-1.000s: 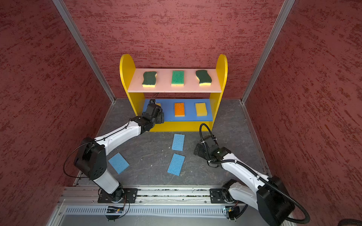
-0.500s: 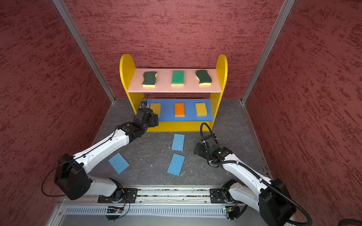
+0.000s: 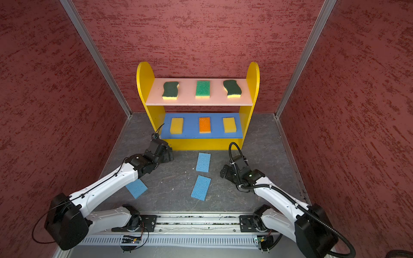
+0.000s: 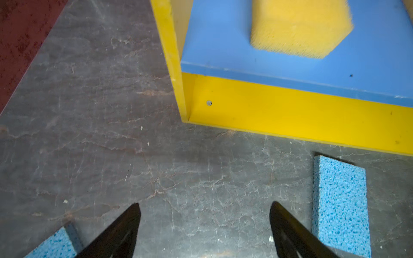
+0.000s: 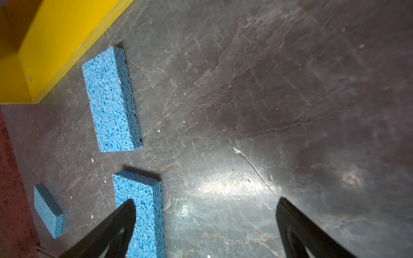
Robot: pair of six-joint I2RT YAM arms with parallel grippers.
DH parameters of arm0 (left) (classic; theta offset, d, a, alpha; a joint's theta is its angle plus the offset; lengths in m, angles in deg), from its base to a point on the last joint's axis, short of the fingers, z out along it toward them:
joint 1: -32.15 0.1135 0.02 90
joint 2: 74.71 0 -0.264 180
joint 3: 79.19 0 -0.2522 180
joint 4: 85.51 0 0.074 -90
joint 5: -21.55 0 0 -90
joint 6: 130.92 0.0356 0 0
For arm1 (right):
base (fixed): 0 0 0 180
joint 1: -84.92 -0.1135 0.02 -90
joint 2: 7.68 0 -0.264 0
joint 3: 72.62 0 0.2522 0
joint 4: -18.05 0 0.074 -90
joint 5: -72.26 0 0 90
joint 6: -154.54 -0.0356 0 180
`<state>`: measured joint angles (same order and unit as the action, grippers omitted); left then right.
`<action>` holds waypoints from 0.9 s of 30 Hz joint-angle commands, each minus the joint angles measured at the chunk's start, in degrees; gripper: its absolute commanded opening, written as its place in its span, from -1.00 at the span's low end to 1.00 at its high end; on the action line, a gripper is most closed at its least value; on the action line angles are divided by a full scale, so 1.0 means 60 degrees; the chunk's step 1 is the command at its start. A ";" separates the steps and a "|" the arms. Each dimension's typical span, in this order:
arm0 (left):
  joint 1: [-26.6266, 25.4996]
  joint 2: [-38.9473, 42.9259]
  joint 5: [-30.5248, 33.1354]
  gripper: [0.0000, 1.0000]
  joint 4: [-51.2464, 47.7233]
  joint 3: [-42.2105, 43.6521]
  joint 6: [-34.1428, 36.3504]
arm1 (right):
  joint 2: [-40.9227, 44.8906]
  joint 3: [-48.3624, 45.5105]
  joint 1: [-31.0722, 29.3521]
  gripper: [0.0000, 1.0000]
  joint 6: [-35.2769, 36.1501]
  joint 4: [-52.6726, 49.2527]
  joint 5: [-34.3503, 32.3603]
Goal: Place and organize the cleaning sponges onto the shelf
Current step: 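Withdraw the left gripper from the shelf toward the blue sponge nearest it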
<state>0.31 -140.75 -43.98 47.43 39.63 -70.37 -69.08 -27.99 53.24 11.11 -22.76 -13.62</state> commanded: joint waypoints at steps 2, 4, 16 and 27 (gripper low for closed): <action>0.0168 0.0634 -0.0133 0.82 -0.1182 0.0311 -0.1039 | -0.0302 -0.0066 0.0062 0.97 -0.0303 0.0460 0.0349; 0.0384 0.0907 -0.0344 0.82 -0.1418 0.0544 -0.1266 | -0.0420 -0.0077 0.0057 0.97 -0.0297 0.0585 0.0436; 0.1204 0.1818 -0.1337 0.82 -0.1547 0.1705 -0.1976 | -0.0810 -0.0198 -0.0028 0.97 -0.0370 0.0821 0.0502; 0.2438 0.1996 -0.1999 0.85 -0.2494 0.2170 -0.2881 | -0.1106 -0.0092 -0.0566 0.96 -0.0654 0.0956 0.0295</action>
<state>12.42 -129.89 -53.18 34.71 51.06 -85.21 -74.96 -29.04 50.46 8.14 -18.76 -10.72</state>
